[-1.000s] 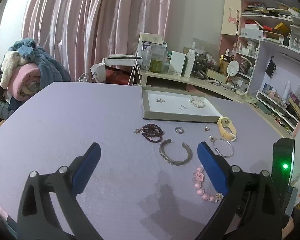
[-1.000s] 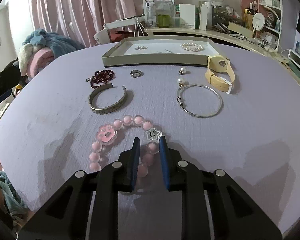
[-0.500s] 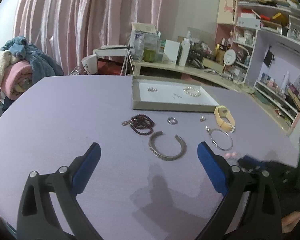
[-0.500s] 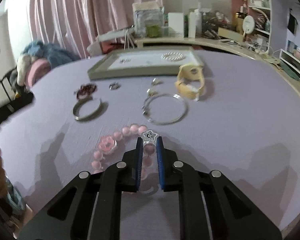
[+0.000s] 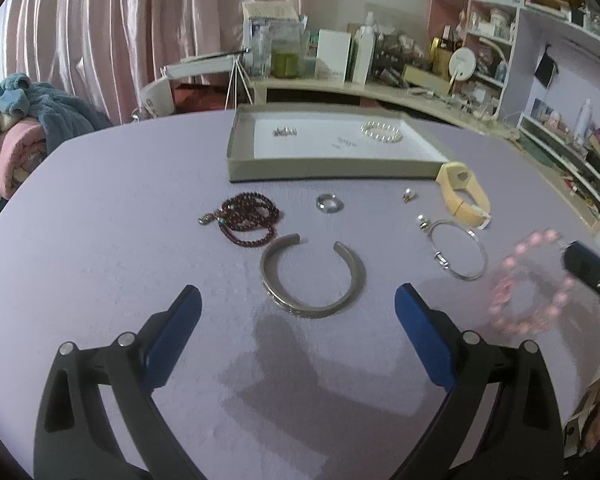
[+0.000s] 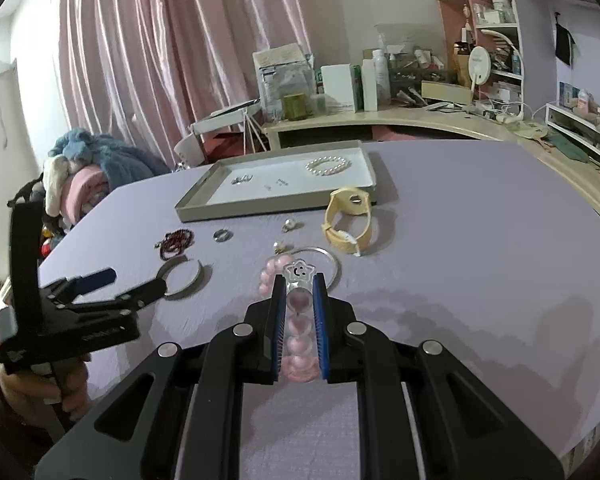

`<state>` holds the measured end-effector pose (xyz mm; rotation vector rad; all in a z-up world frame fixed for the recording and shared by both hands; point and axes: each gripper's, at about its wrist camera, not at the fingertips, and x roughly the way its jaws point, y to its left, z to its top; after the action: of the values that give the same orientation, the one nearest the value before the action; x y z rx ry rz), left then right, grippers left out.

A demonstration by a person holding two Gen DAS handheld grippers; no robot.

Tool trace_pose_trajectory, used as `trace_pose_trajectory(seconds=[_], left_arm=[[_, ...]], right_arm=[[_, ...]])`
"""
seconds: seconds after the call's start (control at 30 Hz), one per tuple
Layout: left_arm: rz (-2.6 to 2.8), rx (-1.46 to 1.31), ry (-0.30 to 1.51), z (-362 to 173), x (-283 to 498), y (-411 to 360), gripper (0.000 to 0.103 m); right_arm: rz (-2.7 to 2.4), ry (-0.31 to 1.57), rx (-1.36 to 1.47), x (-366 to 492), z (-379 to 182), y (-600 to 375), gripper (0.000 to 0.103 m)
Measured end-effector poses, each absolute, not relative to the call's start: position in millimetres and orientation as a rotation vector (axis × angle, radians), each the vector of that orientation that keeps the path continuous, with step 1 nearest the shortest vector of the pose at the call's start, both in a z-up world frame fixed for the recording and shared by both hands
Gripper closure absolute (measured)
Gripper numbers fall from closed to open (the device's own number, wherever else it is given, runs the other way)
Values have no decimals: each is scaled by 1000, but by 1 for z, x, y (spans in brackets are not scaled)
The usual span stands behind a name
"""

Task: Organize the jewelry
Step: 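Lift the pink bracelet with the right tool while the left tool grasps the silver cuff bangle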

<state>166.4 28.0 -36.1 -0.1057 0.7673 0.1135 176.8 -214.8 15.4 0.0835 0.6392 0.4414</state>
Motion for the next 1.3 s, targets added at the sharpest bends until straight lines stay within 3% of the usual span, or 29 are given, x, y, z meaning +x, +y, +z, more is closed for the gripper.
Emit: trace_pose_trajectory(seconds=[0.53,0.77,0.8,0.97,1.3], left_arm=[[157,-118,930,-58,207,29,7],[172,-91,923,-55,213,25,25],[164,-83,916,-54,212,23,34],[148,-105,909,-51,207,28,36],[124,-124,679,21,148,53,36]], right_arm=[[450,643,152,184,21,-230,89],[464,659,167,185,18,-228,89],[466,660,169,185,19,-227,89],[482,654,171,185,23,-227,89],[497,584,165,184,46,-223,89]])
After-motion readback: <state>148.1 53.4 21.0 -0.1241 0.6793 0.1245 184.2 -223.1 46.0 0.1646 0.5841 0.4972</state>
